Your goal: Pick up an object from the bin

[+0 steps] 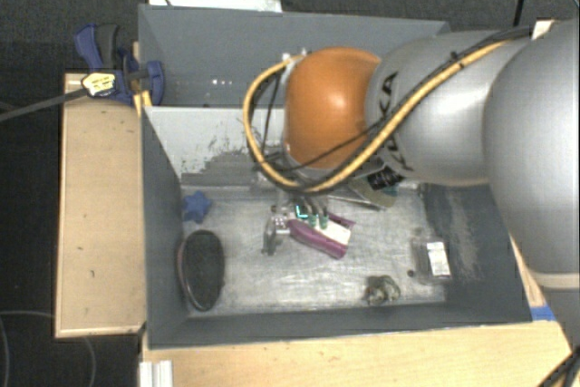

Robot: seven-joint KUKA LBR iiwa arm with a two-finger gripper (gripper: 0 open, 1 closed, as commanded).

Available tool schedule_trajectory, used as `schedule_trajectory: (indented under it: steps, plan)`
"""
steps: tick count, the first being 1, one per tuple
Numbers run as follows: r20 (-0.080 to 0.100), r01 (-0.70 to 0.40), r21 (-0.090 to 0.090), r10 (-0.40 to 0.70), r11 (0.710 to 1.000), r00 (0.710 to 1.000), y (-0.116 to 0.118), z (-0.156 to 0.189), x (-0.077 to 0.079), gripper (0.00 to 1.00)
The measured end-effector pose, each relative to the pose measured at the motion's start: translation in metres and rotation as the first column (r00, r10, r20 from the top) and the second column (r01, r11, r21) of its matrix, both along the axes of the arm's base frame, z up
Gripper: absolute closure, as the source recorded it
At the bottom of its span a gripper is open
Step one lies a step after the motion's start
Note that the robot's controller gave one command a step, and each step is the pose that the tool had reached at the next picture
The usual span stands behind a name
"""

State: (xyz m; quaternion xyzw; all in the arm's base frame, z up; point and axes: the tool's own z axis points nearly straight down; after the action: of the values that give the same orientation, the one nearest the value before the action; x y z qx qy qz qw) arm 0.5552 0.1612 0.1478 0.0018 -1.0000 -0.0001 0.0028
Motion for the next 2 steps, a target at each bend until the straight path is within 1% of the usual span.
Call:
schedule_trajectory:
  steps: [1,2]
  plan:
    - [0.012,-0.081,0.002,0.081,0.997,0.997,-0.0794,-0.0768,0.003,0.0]
    - [0.013,-0.15,0.003,0.149,0.989,0.989,-0.0893,-0.0751,0.0037,0.0]
